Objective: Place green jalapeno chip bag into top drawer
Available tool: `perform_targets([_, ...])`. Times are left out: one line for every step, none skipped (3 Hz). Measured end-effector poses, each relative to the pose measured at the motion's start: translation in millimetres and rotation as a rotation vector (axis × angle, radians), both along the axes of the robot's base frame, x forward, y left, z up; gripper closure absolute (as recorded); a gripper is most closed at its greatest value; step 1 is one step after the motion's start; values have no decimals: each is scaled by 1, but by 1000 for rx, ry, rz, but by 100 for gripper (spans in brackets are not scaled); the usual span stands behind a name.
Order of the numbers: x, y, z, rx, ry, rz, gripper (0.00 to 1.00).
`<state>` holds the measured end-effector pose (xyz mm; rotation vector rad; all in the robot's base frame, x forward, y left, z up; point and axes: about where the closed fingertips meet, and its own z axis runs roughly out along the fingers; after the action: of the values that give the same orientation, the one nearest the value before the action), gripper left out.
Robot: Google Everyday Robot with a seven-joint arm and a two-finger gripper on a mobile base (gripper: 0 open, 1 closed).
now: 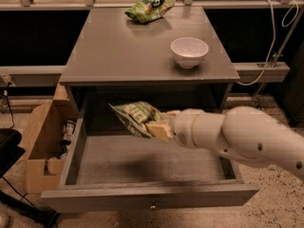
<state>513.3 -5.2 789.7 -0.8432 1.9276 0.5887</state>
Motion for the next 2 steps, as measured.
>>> perform_targets([2,-56,-91,73,141,-128,100])
perform_targets([3,-55,-110,99,173,-131,74])
